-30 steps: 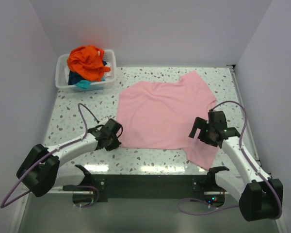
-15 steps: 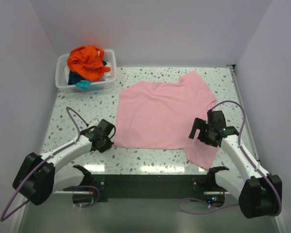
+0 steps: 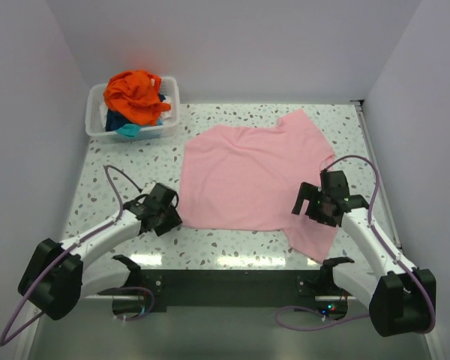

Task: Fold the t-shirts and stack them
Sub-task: Flatten the tshirt out

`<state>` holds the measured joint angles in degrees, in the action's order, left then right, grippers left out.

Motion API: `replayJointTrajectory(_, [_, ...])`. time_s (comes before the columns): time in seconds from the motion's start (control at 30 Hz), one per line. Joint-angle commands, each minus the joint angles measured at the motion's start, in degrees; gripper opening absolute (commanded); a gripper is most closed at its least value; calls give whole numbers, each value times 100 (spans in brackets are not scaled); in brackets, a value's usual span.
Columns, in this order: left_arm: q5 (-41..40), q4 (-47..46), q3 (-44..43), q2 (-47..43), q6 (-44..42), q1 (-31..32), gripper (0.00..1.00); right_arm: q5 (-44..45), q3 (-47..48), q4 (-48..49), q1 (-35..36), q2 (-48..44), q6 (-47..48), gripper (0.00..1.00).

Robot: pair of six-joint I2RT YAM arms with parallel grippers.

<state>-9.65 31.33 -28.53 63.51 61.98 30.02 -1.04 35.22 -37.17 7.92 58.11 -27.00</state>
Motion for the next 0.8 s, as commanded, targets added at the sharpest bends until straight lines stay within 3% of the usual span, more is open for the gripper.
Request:
replayJointTrajectory(0.0, [42, -391, -416, 390, -238, -14, 50, -37, 64, 140, -1, -63, 72, 99])
replayJointTrajectory(0.23, [288, -918, -319, 1023, -300, -22, 43, -2, 46, 175, 7, -45, 81, 99])
replayJointTrajectory(0.33, [358, -1006, -284, 1120, -370, -14, 19, -2, 29, 210, 7, -1, 81, 99])
replayJointTrajectory(0.37, [359, -989, -276, 1129, -379, -5, 0, -10, 29, 227, -1, 8, 81, 99])
replayJointTrajectory(0.5, [148, -647, -214, 962, -301, 4, 0, -28, 2, 228, 7, -1, 72, 99])
replayJointTrajectory(0.77, [-688, 1454, -126, 295, 588, -5, 0, -151, -68, 210, 7, 25, 46, 99])
